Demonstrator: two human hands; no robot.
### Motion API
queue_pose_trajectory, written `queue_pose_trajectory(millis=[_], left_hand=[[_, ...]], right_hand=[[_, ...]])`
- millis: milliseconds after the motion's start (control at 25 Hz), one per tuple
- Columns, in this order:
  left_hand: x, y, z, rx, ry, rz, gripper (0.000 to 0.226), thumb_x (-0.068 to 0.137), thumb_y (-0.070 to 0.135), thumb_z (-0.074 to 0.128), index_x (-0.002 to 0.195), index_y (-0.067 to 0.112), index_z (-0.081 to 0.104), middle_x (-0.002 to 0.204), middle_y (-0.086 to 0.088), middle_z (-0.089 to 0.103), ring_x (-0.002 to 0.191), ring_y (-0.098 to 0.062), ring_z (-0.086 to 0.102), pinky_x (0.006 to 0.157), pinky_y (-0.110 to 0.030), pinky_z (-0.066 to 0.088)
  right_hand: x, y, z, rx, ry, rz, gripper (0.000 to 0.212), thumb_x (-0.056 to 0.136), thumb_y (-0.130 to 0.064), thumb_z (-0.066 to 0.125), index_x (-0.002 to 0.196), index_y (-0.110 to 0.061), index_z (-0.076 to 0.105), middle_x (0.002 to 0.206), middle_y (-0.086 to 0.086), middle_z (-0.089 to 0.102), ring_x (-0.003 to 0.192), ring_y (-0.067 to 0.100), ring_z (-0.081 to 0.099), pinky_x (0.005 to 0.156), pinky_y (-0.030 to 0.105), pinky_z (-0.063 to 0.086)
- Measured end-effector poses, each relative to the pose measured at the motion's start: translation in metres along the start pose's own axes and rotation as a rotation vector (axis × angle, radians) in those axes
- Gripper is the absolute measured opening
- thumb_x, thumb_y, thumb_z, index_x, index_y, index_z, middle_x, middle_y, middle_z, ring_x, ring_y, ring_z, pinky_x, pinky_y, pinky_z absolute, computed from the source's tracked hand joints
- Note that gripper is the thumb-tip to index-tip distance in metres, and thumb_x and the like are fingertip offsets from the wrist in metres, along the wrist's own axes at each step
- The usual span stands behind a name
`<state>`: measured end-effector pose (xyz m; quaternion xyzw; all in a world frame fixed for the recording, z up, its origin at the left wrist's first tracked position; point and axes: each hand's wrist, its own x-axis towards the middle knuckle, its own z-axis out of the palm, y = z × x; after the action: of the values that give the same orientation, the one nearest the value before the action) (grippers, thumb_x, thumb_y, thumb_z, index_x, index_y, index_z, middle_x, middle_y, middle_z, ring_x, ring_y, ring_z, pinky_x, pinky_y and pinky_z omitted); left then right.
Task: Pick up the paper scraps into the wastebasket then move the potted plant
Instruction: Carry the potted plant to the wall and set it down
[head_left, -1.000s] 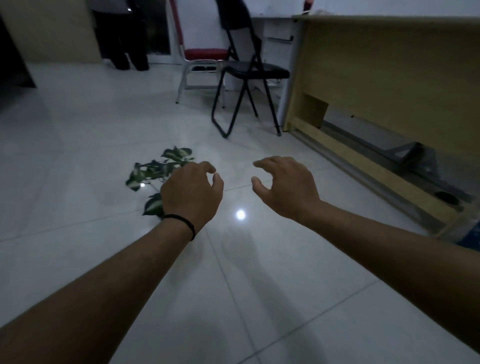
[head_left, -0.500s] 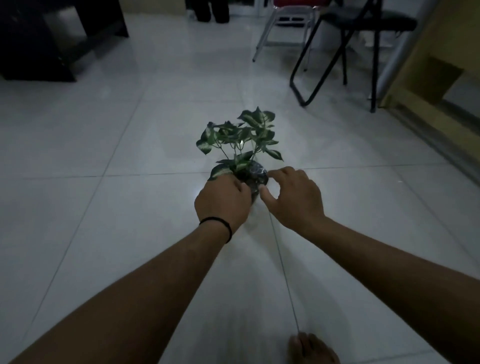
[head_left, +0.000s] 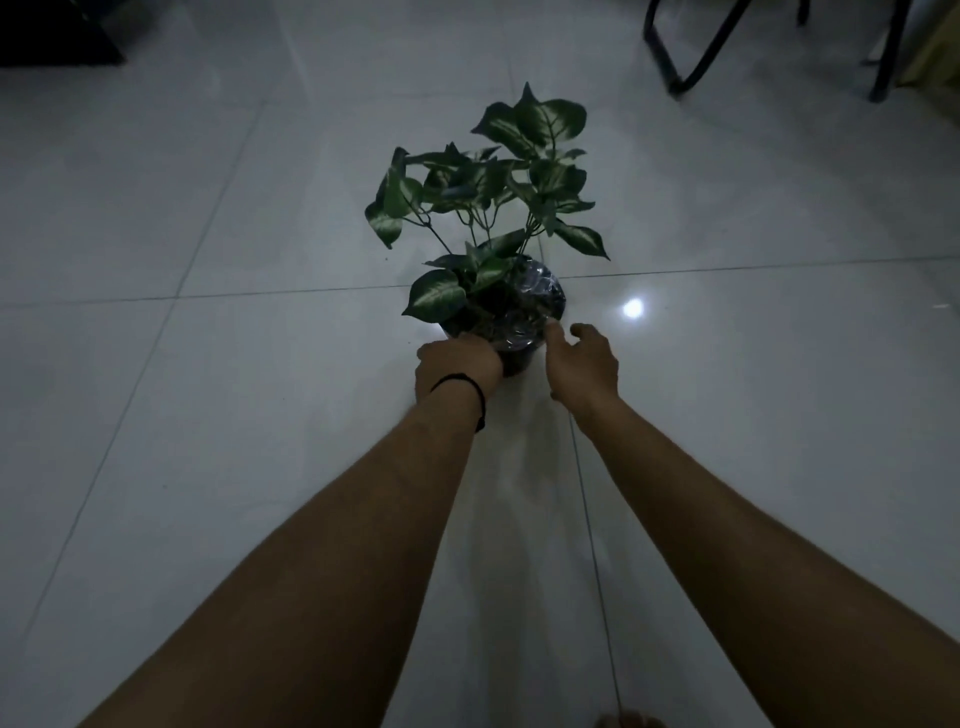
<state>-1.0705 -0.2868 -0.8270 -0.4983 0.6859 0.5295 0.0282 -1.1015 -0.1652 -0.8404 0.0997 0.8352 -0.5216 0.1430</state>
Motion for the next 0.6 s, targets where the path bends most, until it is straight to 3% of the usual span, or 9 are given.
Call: queue_pose_trajectory(millis=[80, 160, 240, 360, 600], left_hand=[[0.018, -0.004, 0.004, -0.107, -0.061, -0.055, 0.074, 0.083, 0.052, 0.039, 0.149, 0.02, 0.026, 0.137, -0.012, 0.053, 0.107, -0.04, 0.063, 0.074, -0.051, 0.061], [0.015, 0.0, 0.001, -0.194, -0.1, -0.027, 0.069, 0.093, 0.051, 0.038, 0.154, 0.03, 0.014, 0.144, -0.009, 0.048, 0.113, -0.04, 0.059, 0.068, -0.046, 0.061], [0.021, 0.002, 0.0, -0.259, -0.109, 0.031, 0.061, 0.093, 0.047, 0.04, 0.151, 0.03, 0.025, 0.138, -0.008, 0.053, 0.112, -0.036, 0.059, 0.069, -0.041, 0.06], [0.027, 0.005, 0.001, -0.274, -0.138, 0.079, 0.048, 0.088, 0.042, 0.043, 0.134, 0.029, 0.049, 0.125, -0.006, 0.062, 0.102, -0.032, 0.062, 0.066, -0.041, 0.06], [0.028, 0.001, -0.003, -0.278, -0.2, 0.124, 0.037, 0.099, 0.031, 0.042, 0.136, 0.025, 0.047, 0.131, -0.006, 0.055, 0.104, -0.03, 0.055, 0.065, -0.038, 0.059]], right_hand=[[0.015, -0.001, 0.01, 0.068, -0.051, 0.037, 0.081, 0.085, -0.064, 0.045, 0.152, -0.02, 0.034, 0.149, 0.01, 0.049, 0.125, 0.032, 0.057, 0.103, 0.051, 0.051], [0.028, -0.003, 0.017, 0.098, -0.07, 0.044, 0.071, 0.088, -0.06, 0.043, 0.149, -0.024, 0.038, 0.144, 0.008, 0.052, 0.125, 0.033, 0.056, 0.103, 0.053, 0.05], [0.037, -0.005, 0.022, 0.097, -0.073, 0.021, 0.057, 0.092, -0.053, 0.041, 0.14, -0.024, 0.047, 0.136, 0.008, 0.058, 0.121, 0.032, 0.057, 0.101, 0.053, 0.05], [0.05, 0.002, 0.026, 0.098, -0.08, -0.007, 0.054, 0.086, -0.054, 0.041, 0.131, -0.026, 0.052, 0.129, 0.006, 0.062, 0.117, 0.031, 0.059, 0.099, 0.054, 0.051], [0.055, 0.011, 0.029, 0.153, -0.072, -0.013, 0.047, 0.083, -0.047, 0.042, 0.123, -0.028, 0.058, 0.12, 0.004, 0.066, 0.109, 0.03, 0.064, 0.094, 0.054, 0.054]])
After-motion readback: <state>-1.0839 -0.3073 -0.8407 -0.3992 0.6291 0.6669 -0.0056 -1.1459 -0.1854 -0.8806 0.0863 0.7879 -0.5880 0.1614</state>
